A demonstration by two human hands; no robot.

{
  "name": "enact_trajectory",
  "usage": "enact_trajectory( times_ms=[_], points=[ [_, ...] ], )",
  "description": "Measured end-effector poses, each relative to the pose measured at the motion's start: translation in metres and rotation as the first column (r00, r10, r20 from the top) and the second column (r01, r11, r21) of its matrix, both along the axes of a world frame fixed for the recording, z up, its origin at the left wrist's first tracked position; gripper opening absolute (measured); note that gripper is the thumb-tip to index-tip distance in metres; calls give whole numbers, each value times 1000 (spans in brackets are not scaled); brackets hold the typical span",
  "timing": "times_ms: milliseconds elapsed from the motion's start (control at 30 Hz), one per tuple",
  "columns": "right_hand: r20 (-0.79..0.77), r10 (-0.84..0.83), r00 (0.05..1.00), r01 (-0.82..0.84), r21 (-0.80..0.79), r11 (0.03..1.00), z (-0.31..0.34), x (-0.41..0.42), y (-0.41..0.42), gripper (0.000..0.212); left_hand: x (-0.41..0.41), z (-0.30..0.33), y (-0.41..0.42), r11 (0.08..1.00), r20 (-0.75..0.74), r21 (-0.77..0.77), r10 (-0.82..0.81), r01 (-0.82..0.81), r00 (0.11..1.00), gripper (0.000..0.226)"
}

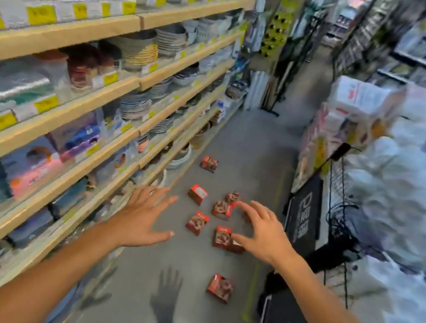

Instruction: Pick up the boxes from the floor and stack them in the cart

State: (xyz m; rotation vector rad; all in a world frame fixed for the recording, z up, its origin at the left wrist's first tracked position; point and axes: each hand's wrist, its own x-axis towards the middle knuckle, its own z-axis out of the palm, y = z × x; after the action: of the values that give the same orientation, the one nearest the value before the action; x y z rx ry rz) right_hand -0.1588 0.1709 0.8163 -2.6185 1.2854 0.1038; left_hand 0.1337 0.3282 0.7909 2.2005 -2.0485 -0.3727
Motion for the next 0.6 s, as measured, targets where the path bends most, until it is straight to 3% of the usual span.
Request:
enact_trajectory(
  times_ms=[200,600],
  points=[
    [37,-220,975,219,45,975,-10,-76,-37,88,-56,3,-81,977,-8,-3,-213,212,977,98],
    [174,-359,917,333,166,928,-49,-154,-145,84,-140,-5,-246,911,23,65,-409,407,912,84]
  ],
)
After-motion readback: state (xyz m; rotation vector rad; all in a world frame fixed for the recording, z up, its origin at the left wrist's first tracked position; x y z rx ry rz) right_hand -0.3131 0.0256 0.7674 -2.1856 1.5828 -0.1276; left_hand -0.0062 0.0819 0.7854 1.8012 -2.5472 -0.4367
